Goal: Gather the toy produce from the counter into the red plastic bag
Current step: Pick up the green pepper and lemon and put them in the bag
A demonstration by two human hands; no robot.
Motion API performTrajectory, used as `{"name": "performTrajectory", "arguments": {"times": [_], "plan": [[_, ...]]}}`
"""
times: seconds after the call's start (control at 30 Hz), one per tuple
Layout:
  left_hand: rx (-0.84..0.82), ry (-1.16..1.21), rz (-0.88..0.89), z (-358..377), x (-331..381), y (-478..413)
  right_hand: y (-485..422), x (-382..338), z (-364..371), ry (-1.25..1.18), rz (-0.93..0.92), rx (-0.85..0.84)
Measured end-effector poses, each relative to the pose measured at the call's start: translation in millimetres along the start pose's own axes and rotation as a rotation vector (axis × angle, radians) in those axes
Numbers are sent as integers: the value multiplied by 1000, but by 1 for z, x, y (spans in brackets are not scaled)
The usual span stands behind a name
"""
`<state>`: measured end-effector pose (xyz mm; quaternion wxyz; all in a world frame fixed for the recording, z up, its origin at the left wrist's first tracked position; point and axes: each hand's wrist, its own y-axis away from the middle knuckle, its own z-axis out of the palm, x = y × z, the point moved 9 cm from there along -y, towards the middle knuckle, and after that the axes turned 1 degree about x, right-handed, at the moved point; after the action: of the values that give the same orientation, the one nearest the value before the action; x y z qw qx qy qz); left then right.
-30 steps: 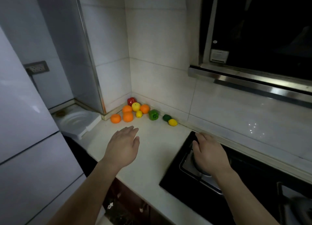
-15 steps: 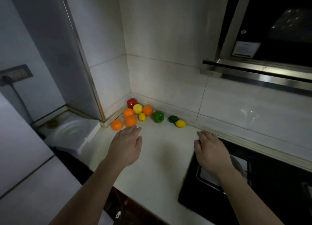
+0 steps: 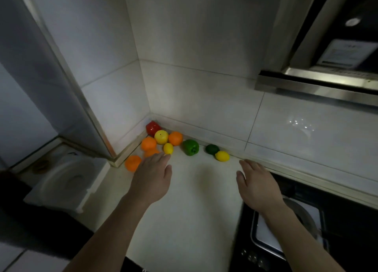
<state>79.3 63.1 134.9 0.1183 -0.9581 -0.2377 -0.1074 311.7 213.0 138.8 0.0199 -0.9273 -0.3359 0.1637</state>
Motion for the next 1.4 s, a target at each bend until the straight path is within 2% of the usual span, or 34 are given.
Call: {"name": "performTrajectory", "arguments": {"times": [0.6,0.97,1.23,1.4], "plan": [[-186,106,221,109,-8,-133,-70,13,79,1,215,-108],[-260,132,455,181,36,-215,-150,57,141,-60,296,-135],[-394,143,507,248,57,-249,-186,82,196,-123,332,-213],[-357,108,523,271,61,-259,-192,92,220,-107,306,-224]]}}
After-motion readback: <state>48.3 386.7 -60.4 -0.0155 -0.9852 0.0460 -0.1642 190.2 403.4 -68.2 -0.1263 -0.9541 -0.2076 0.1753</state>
